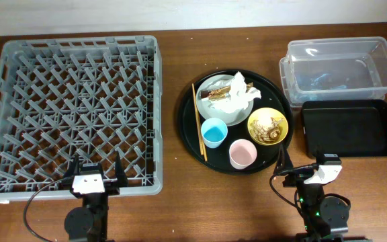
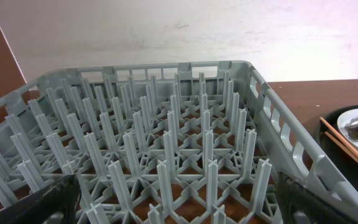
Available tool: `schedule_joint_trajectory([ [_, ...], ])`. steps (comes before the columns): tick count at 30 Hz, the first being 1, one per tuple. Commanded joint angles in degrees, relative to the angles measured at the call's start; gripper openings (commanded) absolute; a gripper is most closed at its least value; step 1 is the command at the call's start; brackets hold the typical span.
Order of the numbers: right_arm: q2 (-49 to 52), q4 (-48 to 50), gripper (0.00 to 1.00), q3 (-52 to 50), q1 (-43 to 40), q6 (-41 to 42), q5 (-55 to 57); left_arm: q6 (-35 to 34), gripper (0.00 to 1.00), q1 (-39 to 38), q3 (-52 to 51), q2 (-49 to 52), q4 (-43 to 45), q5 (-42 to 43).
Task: Sort waste into correct bins and load items into the dishwasher rack
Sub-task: 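Raise both arms from rest toward the black tray, then grasp the tissue and wrapper with the right gripper, drop into clear bin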
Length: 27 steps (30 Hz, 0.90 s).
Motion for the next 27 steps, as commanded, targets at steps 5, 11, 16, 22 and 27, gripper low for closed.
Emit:
schedule_joint_trajectory([
  [5,-0.5,4.1,0.98,-0.4,0.3,0.0,-6.9,0.6,0.99,0.3,-0.3,-0.5,1.1,13.5],
  [11,-0.1,3.8,0.98,7.6,0.3,-5.0,-13.2,0.4,0.99,0.3,4.5,-0.5,-0.3,20.5],
  [16,9.4,-3.1,0.98,19.6,0.3,-5.0,-15.1,0.5,0.99,0.3,14.9,4.4,-7.7,20.5],
  [22,39.1,-23.8,0.98,49.1,0.4,-5.0,-17.9,0.5,0.99,0.3,37.8,33.8,-19.2,20.5],
  [27,59.8,-31.6,0.98,64.0,0.4,-5.0,-24.7,6.1,0.99,0.2,67.4,63.3,-43.4,19.1],
])
